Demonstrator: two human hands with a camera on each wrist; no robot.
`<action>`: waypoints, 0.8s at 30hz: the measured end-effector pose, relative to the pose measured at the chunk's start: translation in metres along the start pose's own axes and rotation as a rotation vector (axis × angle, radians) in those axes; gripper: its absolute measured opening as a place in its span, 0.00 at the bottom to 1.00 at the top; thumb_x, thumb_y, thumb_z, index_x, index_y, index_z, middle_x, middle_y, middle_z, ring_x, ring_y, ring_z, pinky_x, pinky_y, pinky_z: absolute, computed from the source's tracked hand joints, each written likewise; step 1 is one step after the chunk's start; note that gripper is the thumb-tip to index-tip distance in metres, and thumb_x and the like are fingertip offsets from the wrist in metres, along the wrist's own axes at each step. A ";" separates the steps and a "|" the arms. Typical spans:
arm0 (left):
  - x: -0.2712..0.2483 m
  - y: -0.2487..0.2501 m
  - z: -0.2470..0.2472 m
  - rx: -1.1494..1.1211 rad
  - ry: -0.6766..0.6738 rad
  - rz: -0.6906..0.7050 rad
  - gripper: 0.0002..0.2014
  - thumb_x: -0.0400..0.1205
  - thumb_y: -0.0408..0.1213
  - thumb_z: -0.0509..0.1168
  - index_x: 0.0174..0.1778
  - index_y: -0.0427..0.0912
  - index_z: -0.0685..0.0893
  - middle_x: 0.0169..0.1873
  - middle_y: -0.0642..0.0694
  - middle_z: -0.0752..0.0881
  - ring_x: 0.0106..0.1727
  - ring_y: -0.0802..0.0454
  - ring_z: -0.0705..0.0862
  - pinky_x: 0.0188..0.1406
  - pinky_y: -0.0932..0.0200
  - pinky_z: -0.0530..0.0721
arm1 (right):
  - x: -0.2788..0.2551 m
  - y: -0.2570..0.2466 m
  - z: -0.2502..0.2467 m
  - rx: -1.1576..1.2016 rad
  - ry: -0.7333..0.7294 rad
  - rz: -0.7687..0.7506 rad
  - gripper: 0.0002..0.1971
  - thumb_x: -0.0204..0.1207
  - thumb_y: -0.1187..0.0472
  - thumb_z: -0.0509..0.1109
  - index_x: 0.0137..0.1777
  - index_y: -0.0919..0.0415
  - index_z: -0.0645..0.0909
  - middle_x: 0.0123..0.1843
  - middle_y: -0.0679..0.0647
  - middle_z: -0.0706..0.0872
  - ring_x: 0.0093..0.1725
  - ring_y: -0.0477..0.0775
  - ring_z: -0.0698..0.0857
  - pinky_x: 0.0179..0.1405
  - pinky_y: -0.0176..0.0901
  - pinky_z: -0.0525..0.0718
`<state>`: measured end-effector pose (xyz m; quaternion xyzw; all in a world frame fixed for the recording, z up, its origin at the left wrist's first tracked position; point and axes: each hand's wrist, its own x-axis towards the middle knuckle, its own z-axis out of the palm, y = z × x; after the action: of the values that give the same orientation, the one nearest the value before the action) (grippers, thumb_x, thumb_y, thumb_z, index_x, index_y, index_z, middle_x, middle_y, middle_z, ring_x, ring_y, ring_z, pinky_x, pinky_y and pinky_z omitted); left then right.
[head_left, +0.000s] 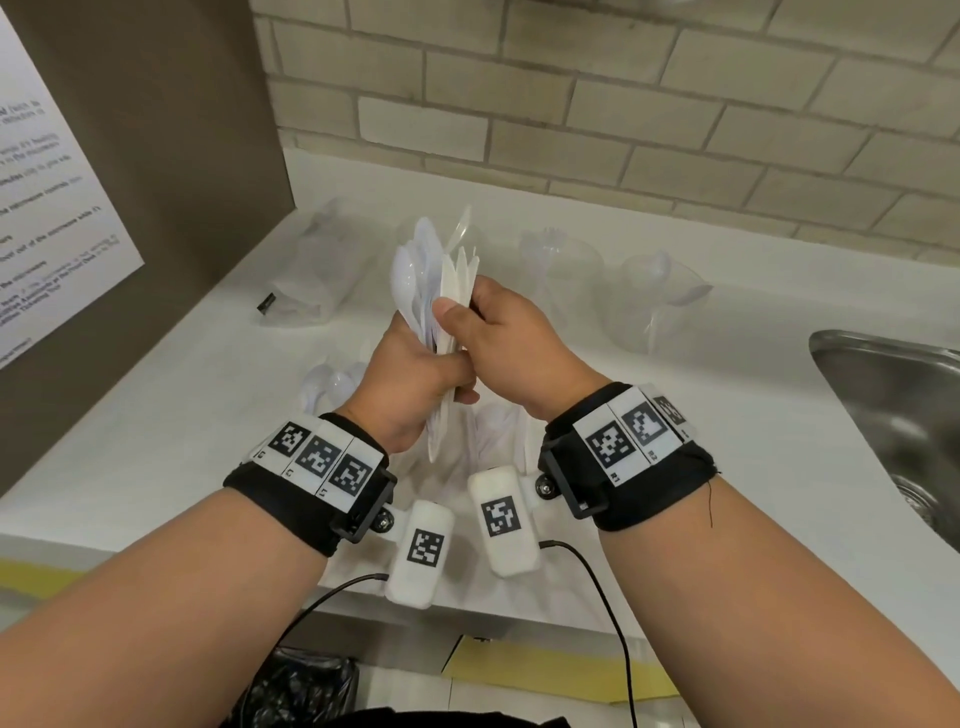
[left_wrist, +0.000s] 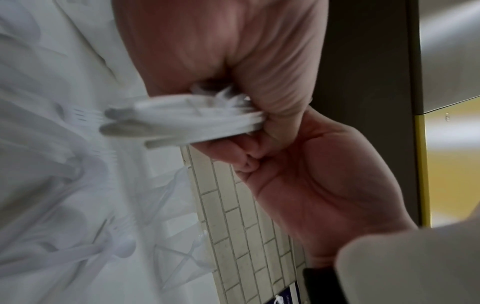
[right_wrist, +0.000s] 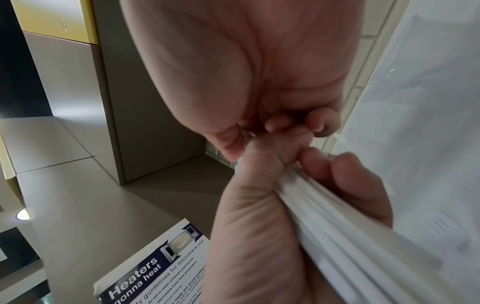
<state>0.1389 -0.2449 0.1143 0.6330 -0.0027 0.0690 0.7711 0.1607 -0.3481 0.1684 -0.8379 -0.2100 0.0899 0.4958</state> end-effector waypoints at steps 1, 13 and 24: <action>-0.001 0.001 -0.001 -0.006 -0.015 -0.004 0.24 0.67 0.19 0.66 0.58 0.40 0.83 0.30 0.48 0.85 0.31 0.53 0.84 0.23 0.60 0.80 | 0.002 0.001 0.000 0.028 -0.001 0.008 0.15 0.84 0.54 0.60 0.57 0.67 0.78 0.48 0.66 0.88 0.44 0.67 0.88 0.43 0.61 0.89; -0.007 -0.002 -0.013 -0.166 -0.081 -0.106 0.20 0.76 0.50 0.61 0.59 0.43 0.80 0.32 0.52 0.89 0.33 0.55 0.85 0.34 0.59 0.88 | 0.013 0.008 0.002 0.302 0.042 0.105 0.09 0.85 0.59 0.60 0.53 0.61 0.80 0.41 0.52 0.85 0.39 0.51 0.83 0.42 0.45 0.80; -0.003 -0.005 -0.033 -0.258 -0.031 -0.149 0.18 0.84 0.43 0.58 0.61 0.36 0.84 0.53 0.34 0.88 0.53 0.41 0.89 0.55 0.48 0.87 | 0.029 0.010 0.002 0.622 -0.009 0.190 0.07 0.88 0.63 0.55 0.55 0.64 0.74 0.36 0.59 0.85 0.34 0.59 0.87 0.31 0.49 0.80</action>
<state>0.1340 -0.2137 0.1024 0.5281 0.0234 0.0009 0.8488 0.1884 -0.3376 0.1604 -0.6618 -0.0955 0.1994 0.7163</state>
